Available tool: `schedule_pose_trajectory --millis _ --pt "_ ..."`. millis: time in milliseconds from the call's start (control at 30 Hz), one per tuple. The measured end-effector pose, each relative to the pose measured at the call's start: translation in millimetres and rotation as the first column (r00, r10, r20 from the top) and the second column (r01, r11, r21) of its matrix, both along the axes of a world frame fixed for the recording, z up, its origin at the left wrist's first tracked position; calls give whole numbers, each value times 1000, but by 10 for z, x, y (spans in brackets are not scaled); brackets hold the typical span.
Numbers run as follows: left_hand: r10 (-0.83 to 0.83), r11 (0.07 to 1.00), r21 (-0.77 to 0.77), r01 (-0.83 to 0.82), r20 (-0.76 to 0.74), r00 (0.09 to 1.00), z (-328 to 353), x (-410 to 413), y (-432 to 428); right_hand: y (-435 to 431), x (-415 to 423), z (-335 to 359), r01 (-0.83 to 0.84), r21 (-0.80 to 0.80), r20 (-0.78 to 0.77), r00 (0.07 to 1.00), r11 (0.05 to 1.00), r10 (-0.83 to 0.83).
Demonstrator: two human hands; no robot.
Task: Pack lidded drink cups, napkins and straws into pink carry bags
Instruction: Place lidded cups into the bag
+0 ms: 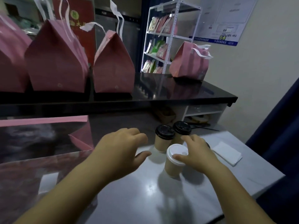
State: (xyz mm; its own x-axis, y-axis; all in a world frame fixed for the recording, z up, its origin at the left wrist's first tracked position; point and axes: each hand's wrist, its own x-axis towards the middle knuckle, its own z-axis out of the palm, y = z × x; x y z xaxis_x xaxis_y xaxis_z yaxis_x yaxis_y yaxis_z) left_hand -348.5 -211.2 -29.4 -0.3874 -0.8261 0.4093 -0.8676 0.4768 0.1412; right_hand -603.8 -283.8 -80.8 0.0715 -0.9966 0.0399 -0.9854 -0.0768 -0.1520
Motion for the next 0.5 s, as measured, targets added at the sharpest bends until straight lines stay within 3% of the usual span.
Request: schedule_pose_trajectory --millis 133,267,367,500 --pt "40 998 55 -41 17 999 -181 -177 -60 -124 -58 -213 -59 151 49 997 987 52" --pt "73 993 86 -75 25 997 -313 -232 -92 -202 -73 -360 -80 177 101 993 981 63" --pt "81 994 67 -82 23 996 -326 -223 -80 -223 -68 -344 -93 99 126 989 991 80" --pt "77 997 23 -76 -37 996 -141 -104 -8 -199 6 -61 -137 -149 252 952 979 172"
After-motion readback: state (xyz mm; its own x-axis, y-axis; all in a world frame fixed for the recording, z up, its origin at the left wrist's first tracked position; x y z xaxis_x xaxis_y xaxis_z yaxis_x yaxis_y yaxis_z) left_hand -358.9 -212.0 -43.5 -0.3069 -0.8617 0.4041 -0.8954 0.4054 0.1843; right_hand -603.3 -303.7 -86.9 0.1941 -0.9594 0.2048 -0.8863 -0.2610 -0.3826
